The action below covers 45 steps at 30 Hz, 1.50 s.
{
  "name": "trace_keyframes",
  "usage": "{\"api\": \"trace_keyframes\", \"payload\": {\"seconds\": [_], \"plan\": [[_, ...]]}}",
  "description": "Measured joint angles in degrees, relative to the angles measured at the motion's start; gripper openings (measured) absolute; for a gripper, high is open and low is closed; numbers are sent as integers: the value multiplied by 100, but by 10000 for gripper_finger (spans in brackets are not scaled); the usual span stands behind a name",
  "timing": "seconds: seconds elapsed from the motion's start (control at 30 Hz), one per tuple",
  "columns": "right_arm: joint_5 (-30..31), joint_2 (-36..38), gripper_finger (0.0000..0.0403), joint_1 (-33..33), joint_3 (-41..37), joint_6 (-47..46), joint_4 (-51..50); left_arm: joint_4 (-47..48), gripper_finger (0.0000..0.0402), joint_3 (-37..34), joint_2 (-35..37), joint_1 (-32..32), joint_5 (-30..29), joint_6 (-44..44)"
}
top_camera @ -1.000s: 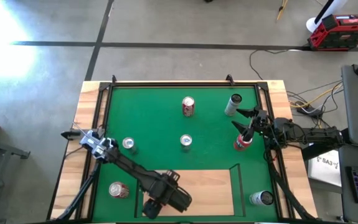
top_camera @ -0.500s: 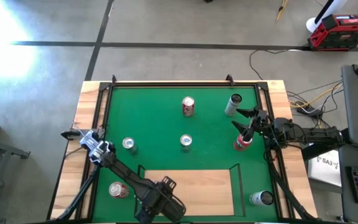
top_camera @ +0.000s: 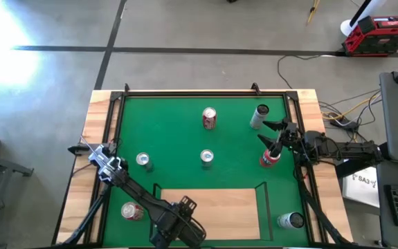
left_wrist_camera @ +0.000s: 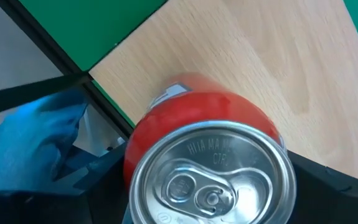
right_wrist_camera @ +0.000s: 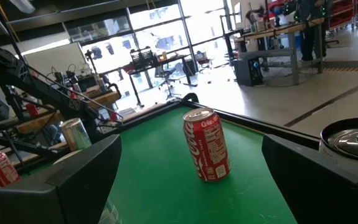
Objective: Place canned beverage on shelf
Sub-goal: Put the top orange soda can on the shelf
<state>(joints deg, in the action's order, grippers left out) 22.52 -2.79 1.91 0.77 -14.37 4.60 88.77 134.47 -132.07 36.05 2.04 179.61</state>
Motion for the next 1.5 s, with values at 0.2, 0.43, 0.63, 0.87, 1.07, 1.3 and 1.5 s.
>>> {"api": "trace_keyframes", "payload": {"seconds": [0.2,0.43,0.63,0.87,1.07,1.3,1.5], "plan": [[0,0,381,0,-1,0,0,-106,305,-4,0,2,-11,-71],[2,0,381,-1,0,0,0,-268,338,-26,-40,-1,-24,-214],[0,0,381,0,-2,0,0,-323,379,-37,-33,2,-22,-223],[0,0,381,-2,0,0,0,-238,394,-24,-31,14,238,1],[2,0,381,0,-2,0,0,28,396,-24,-24,55,145,-1165],[0,0,381,-2,-2,0,0,126,396,-22,-20,50,50,-3107],[0,0,381,-1,-1,0,0,99,396,-20,-11,50,-260,-4471]]}}
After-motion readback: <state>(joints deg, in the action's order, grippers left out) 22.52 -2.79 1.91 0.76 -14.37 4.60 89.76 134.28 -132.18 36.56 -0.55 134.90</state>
